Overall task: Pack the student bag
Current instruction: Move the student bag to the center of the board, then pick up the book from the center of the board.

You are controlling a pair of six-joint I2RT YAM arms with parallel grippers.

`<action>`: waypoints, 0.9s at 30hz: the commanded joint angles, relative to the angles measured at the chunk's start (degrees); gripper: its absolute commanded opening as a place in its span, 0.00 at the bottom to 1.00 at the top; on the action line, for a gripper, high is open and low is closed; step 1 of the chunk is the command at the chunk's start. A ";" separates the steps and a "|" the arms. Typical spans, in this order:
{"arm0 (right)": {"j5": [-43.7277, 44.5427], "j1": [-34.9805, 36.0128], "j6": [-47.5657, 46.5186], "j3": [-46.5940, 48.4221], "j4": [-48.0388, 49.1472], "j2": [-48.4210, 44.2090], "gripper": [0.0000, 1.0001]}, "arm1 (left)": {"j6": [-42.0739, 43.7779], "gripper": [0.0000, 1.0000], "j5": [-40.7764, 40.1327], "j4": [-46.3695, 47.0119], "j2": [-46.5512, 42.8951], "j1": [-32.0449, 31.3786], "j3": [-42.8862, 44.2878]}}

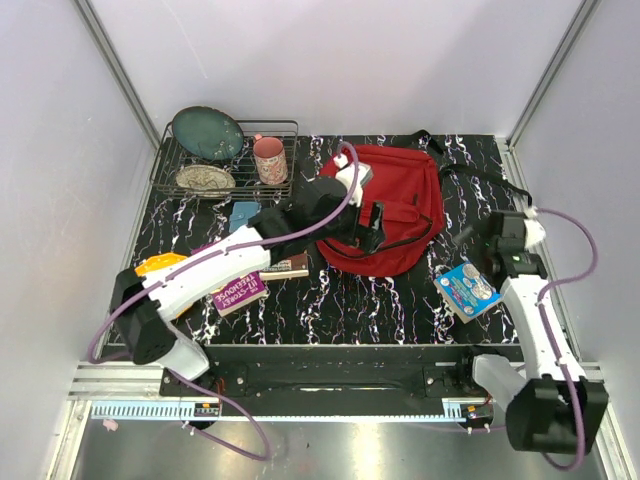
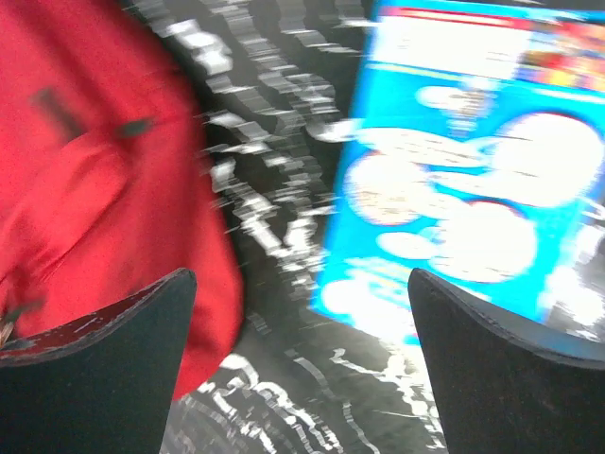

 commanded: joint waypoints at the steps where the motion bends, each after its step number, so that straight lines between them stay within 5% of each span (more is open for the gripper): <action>1: -0.28 -12.10 4.83 -3.68 -7.54 -3.97 1.00 | 1.82 0.99 2.74 9.58 4.65 -0.53 6.72; 6: 0.95 -16.59 4.91 -2.45 -12.73 -11.81 1.00 | -0.81 0.99 9.71 9.97 16.77 -0.71 16.38; 13: 0.52 -20.01 6.40 -3.77 -16.43 -11.03 0.99 | 2.53 0.99 23.33 14.26 31.72 -2.03 27.29; 27: -17.85 -37.33 0.61 -10.44 -6.85 -2.60 1.00 | 1.91 0.99 32.04 19.72 53.61 -2.99 43.03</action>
